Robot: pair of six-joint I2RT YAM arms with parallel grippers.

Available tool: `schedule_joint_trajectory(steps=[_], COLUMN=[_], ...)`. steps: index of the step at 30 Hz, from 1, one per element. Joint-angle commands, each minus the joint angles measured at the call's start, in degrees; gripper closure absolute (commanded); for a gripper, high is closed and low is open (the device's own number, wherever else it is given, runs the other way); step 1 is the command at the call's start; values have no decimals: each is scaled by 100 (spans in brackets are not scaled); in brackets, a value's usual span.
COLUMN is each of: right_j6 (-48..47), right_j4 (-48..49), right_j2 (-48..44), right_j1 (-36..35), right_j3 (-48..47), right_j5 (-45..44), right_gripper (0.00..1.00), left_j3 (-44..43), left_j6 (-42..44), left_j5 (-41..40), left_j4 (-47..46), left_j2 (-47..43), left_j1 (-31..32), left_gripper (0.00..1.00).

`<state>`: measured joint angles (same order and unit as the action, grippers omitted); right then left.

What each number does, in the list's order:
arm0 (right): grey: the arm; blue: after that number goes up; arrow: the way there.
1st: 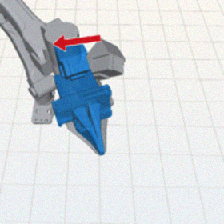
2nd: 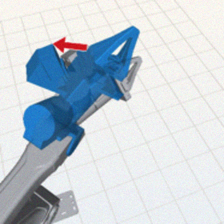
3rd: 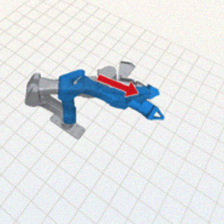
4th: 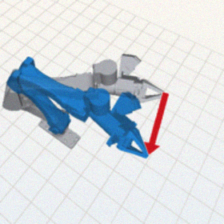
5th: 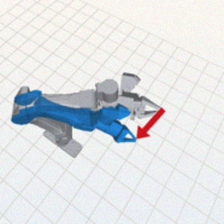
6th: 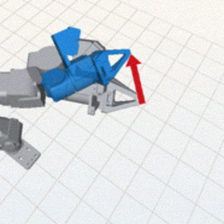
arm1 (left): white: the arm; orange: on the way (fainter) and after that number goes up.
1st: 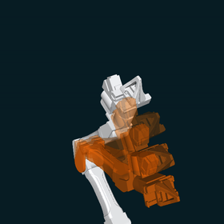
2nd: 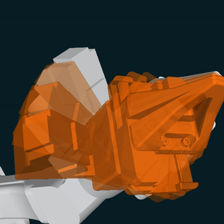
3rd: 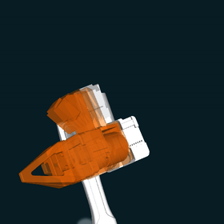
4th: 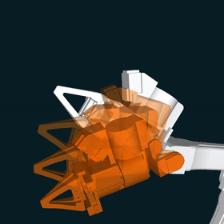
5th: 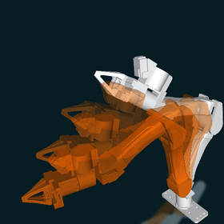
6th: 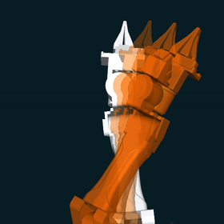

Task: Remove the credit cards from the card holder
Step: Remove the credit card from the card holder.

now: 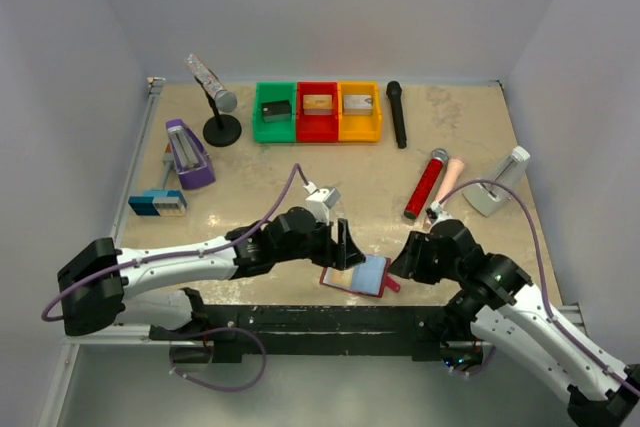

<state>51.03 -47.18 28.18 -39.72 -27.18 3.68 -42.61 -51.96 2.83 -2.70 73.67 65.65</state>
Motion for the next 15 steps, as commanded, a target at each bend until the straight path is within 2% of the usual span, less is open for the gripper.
schedule_joint_trajectory(steps=[1,5,7,11,15], right_j6=[-312,-409,-401,-356,-426], right_j4=[-100,954,1341,2237,2477], right_j2=[-67,344,818,1618,2163], right_j1=[0,-9,0,0,-9], right_j3=[-464,-157,-7,300,310], right_j5=[35,711,993,1380,1328], right_gripper=[62,89,95,99,100], left_j3=[586,737,798,903,974], left_j6=[-200,-305,-375,-446,-481], left_j5=[-441,-354,-310,-309,-169], left_j4=[-196,-327,-433,-600,-679], left_j2=[-362,-187,-73,7,130], left_j1=[-140,-158,-158,-158,-158], left_gripper=[27,30,32,36,39])
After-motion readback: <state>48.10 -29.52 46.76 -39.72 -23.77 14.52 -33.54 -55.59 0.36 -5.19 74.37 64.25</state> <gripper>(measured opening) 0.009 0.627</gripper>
